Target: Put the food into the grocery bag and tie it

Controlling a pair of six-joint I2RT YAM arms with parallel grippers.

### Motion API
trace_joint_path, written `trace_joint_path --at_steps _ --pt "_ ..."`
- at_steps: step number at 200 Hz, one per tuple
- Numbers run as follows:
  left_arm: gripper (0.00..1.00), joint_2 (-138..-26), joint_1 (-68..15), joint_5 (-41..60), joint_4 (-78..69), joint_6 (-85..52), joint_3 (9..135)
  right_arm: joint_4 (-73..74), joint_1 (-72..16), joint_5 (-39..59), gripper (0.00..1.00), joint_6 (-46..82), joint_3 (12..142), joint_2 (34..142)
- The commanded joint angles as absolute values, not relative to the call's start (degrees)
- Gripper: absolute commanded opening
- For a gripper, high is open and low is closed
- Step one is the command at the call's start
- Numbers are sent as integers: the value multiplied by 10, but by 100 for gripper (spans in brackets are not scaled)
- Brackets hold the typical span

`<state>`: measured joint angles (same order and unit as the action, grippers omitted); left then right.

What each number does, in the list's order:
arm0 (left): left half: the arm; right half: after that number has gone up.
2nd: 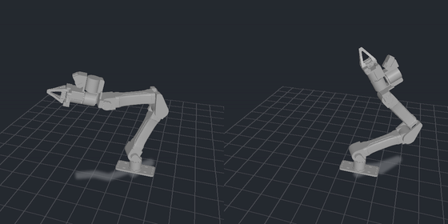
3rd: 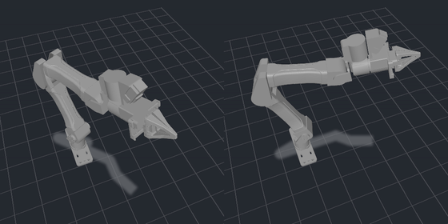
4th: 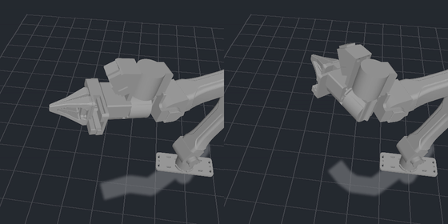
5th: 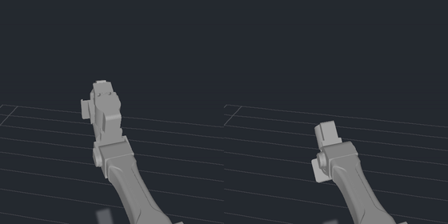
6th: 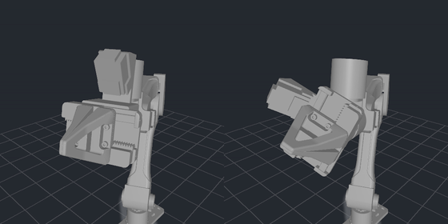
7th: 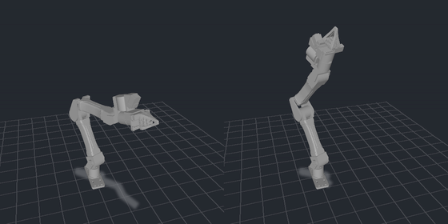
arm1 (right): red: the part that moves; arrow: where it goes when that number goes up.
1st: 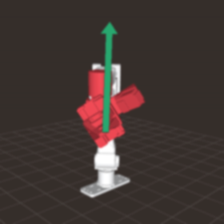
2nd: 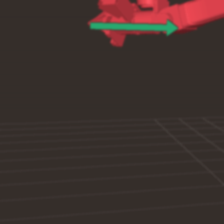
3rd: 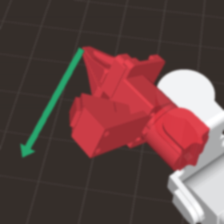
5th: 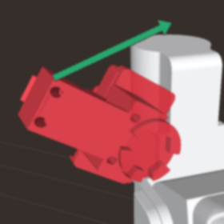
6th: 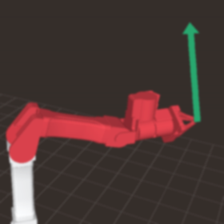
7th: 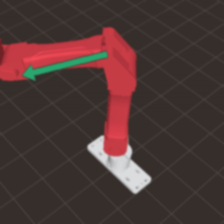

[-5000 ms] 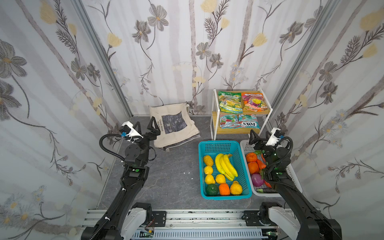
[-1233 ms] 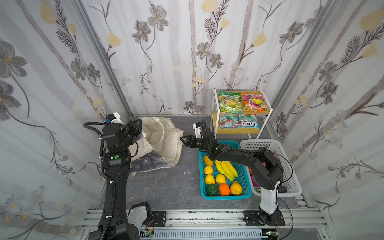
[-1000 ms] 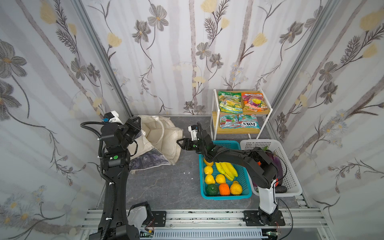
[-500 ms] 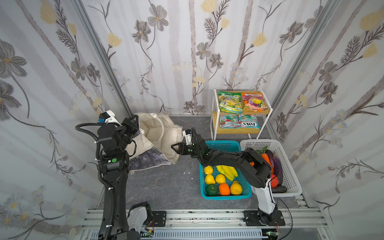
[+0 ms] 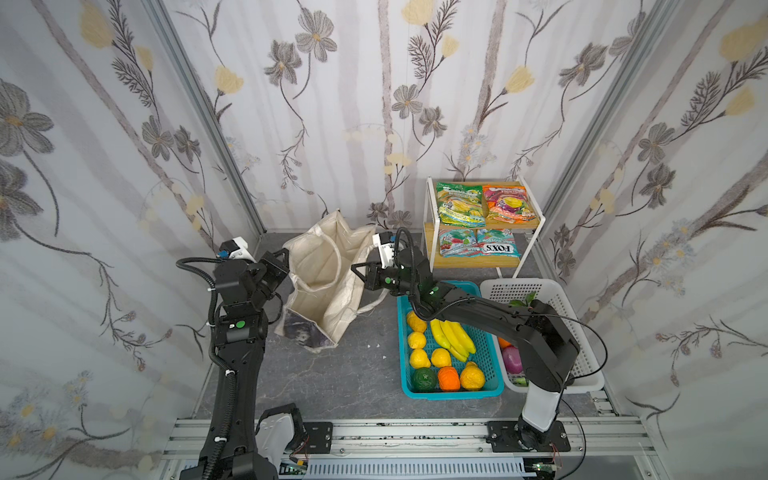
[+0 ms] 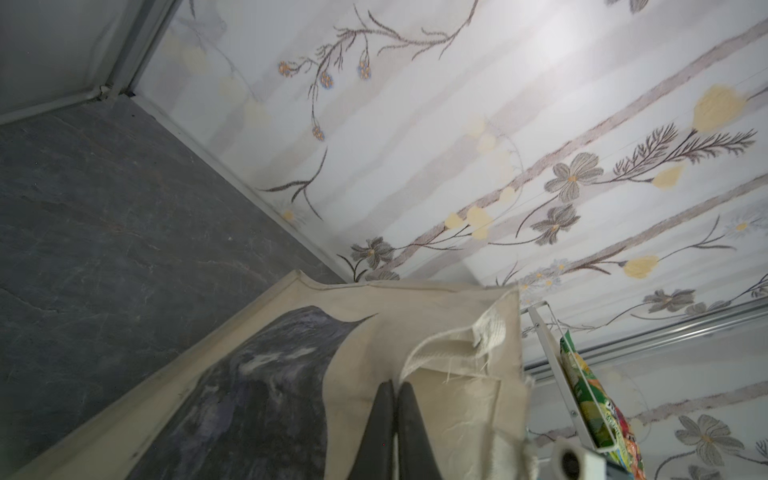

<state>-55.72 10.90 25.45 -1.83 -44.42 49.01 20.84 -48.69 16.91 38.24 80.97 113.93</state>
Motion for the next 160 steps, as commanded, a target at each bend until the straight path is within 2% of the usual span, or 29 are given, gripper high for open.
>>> trace_joint_path --at_steps 1,22,43,60,77,98,118,144,160 --pt "0 -555 79 216 -31 -397 474 87 -485 200 0 318 857 1116" --pt "6 -555 23 149 7 -351 479 6 -477 227 0 277 914 1102" --pt "27 -554 -8 105 33 -330 475 -55 -451 262 0 251 960 1119" --pt "38 -552 -8 104 36 -329 468 -95 -431 297 0 251 986 1152" --pt "60 -546 -9 94 46 -319 472 -105 -425 307 0 241 988 1167" --pt "99 -533 -9 73 58 -293 487 -97 -420 339 0 240 993 1180" --pt "100 -539 -9 62 67 -267 503 -90 -415 357 0 233 1003 1193" --pt "100 -573 -9 39 87 -234 505 -152 -405 310 0 200 1040 1218" --pt "100 -571 -9 -19 99 -216 499 -171 -402 284 0 181 1044 1224"
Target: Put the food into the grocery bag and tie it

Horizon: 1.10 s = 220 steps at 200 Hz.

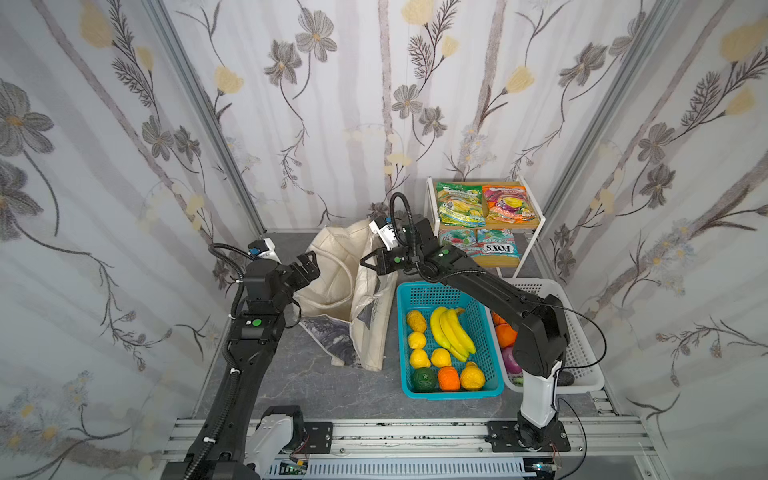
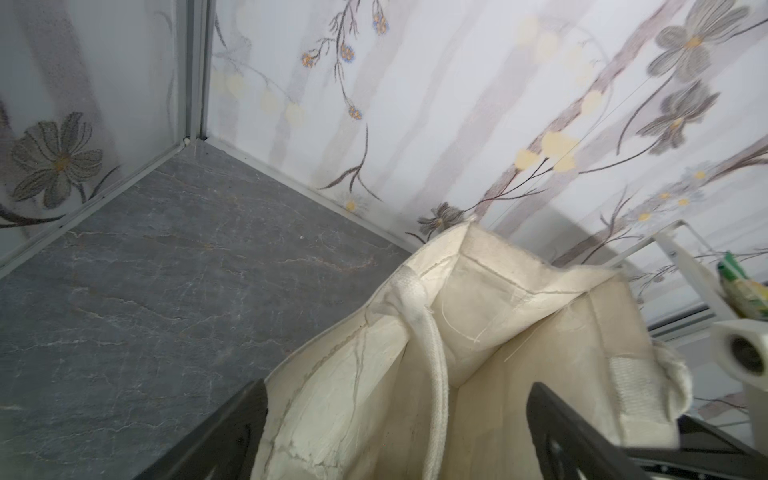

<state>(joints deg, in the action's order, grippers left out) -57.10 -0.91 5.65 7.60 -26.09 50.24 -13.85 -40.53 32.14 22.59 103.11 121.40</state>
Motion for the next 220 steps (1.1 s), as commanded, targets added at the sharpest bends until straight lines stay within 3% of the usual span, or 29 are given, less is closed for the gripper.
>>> trace_joint_path --at_steps 1,21,54,67,75,92,102,108,116,152,172,201,220 --pt "100 -570 -9 -24 99 -215 498 -171 -402 283 0 180 1044 1225" --pt "100 -571 -4 -52 99 -205 492 -179 -401 282 0 160 1045 1230" --pt "100 -634 1 69 96 -208 497 -171 -402 281 7 150 1045 1236" --pt "94 -653 -1 101 96 -194 498 -169 -402 274 9 150 1045 1237" --pt "88 -661 -2 114 97 -188 497 -170 -402 267 17 152 1045 1237" --pt "63 -664 -3 114 99 -184 491 -186 -403 236 40 160 1048 1232" --pt "41 -662 -3 99 104 -182 491 -209 -408 196 48 165 1051 1228" --pt "22 -660 -3 87 109 -182 491 -222 -412 165 49 170 1051 1225" --pt "0 -658 -4 65 118 -183 494 -240 -417 127 48 176 1050 1221" --pt "0 -631 -3 7 149 -194 493 -287 -431 54 17 157 1048 1208" --pt "0 -606 4 -20 157 -203 485 -295 -431 35 15 143 1046 1187" --pt "0 -572 61 -10 161 -204 469 -317 -416 21 3 116 1026 1170" --pt "0 -547 75 -41 177 -184 469 -322 -408 10 3 103 995 1157"
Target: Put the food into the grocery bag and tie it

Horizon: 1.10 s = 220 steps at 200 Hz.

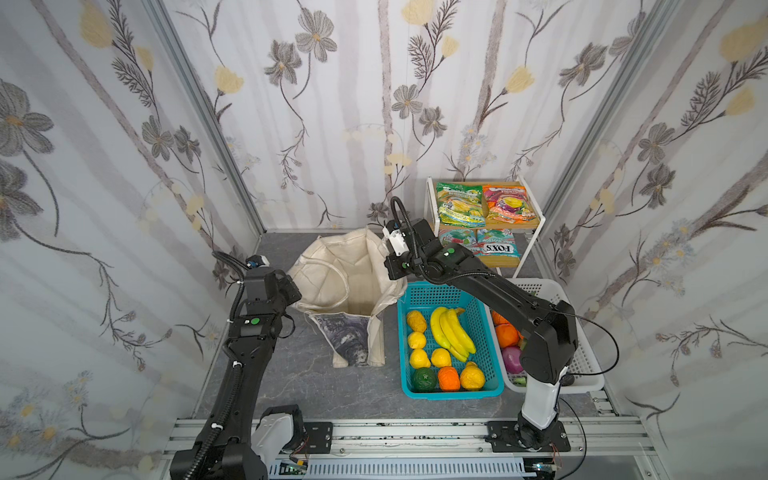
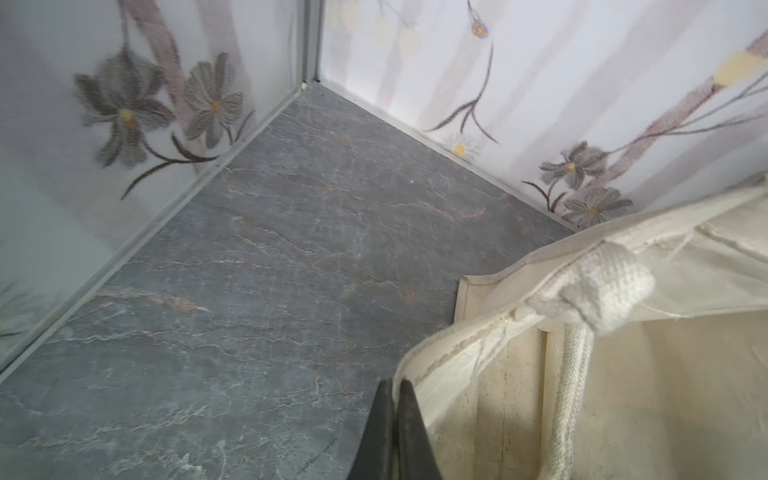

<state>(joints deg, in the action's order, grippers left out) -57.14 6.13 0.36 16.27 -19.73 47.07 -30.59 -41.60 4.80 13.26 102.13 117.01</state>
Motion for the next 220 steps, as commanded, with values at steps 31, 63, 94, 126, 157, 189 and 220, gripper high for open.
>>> trace_joint_path --at_steps 31,63,94,126,157,189,220 --pt "0 -536 76 -49 180 -187 470 -320 -408 14 2 109 970 1138" --pt "0 -568 73 49 144 -195 426 -316 -431 -6 6 135 961 1150" --pt "0 -554 73 83 110 -185 416 -277 -444 8 20 159 935 1143" --pt "0 -551 73 112 92 -192 408 -221 -447 13 49 174 909 1105" --pt "0 -546 75 123 81 -190 406 -164 -447 -36 68 167 866 1029" --pt "0 -532 82 121 69 -196 396 -67 -447 -139 100 165 776 919" --pt "0 -532 85 129 65 -202 395 -37 -445 -329 100 228 714 792"
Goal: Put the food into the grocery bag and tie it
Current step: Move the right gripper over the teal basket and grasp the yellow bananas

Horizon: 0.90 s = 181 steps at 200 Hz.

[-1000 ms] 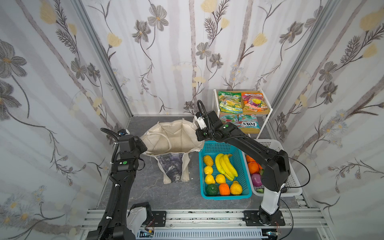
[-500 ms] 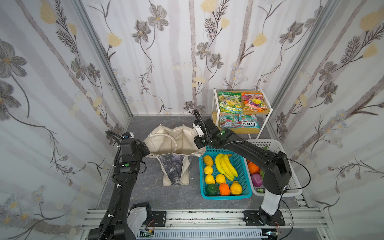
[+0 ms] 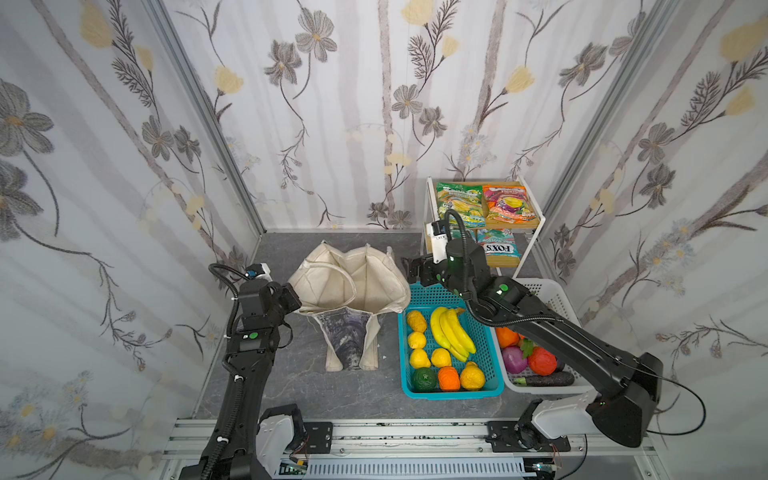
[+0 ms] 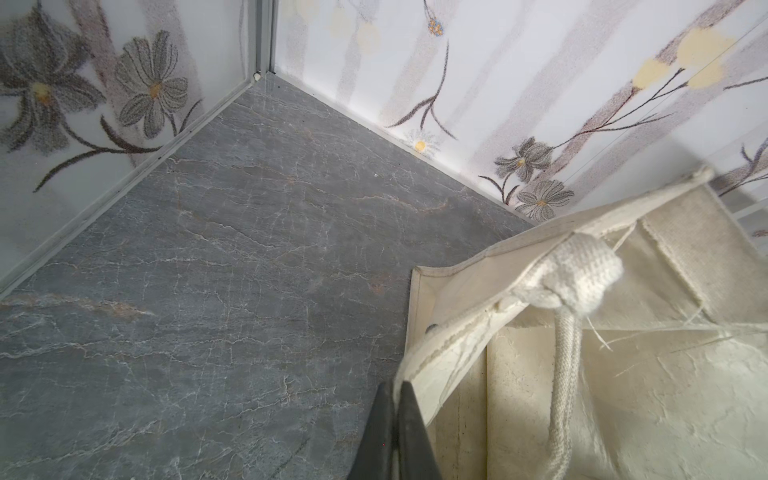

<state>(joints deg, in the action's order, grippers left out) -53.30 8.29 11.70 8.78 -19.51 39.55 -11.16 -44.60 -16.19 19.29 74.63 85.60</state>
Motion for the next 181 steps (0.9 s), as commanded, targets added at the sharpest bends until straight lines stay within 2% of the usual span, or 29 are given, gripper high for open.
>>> trace_joint_path --at_steps 1,23,40,57,84,122,181 --pt "0 -532 86 129 65 -202 395 -35 -445 -329 100 223 710 789" --pt "0 -528 87 127 65 -205 390 36 -441 -279 100 74 635 701" --pt "0 -528 88 127 65 -205 388 56 -425 -298 100 87 601 649" --pt "0 -526 88 117 65 -203 386 18 -392 -251 100 120 600 626" --pt "0 -523 87 118 65 -203 383 -57 -359 -188 100 172 593 625" --pt "0 -515 88 117 65 -202 379 -139 -352 -46 100 197 565 654" --pt "0 -514 90 119 65 -207 377 -179 -323 -2 100 218 481 706"
